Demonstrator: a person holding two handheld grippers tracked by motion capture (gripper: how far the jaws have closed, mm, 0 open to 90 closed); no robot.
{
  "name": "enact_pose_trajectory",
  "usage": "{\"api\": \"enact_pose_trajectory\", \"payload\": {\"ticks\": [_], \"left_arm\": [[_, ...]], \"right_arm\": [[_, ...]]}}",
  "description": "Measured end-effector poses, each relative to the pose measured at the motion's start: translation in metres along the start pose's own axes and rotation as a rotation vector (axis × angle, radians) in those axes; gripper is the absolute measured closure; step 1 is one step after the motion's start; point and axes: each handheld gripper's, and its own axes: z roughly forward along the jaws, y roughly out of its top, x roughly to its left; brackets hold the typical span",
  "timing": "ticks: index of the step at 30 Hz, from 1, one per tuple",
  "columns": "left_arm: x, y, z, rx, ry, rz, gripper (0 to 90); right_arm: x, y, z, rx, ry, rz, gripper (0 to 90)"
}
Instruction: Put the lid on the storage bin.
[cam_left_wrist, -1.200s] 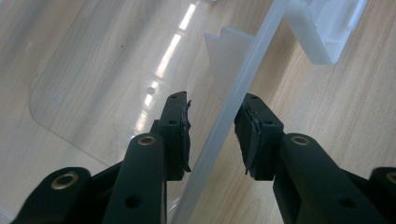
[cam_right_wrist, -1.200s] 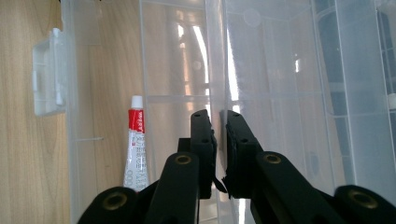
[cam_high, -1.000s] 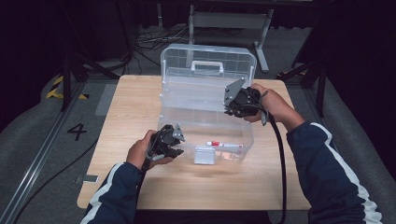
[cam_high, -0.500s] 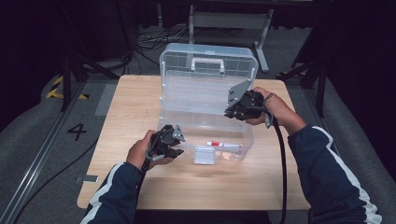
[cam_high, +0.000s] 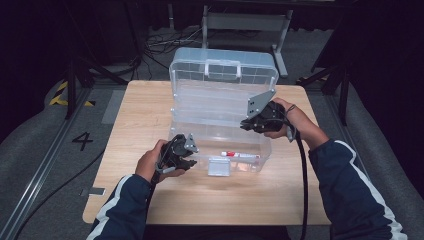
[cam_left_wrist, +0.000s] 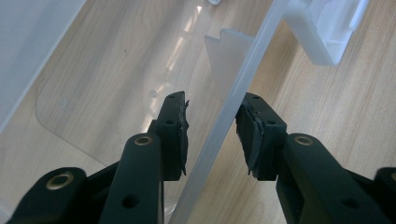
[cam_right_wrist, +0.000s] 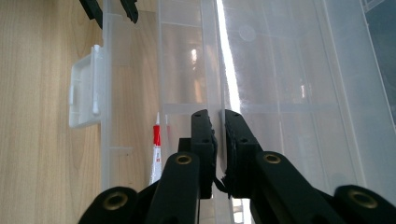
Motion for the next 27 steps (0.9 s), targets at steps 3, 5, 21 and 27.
{"api": "enact_pose_trajectory", "payload": {"ticks": [3,5,21,27], "left_arm": [[-0.001,0.0,0.0,-0.009,0.01,-0.004,62.6],[-0.002,0.0,-0.002,-0.02,0.019,-0.002,62.8],[-0.004,-0.003,-0.021,-0.09,0.04,-0.008,65.4],[-0.003,-0.009,-0.03,-0.146,0.028,-0.039,65.5]], "right_arm": [[0.001,-0.001,0.001,-0.009,-0.01,-0.005,84.4],[0.001,-0.002,0.0,-0.016,-0.01,0.012,84.2],[0.004,-0.018,0.0,-0.135,-0.039,0.071,82.4],[0.004,-0.029,0.001,-0.224,-0.035,0.139,82.1]]}}
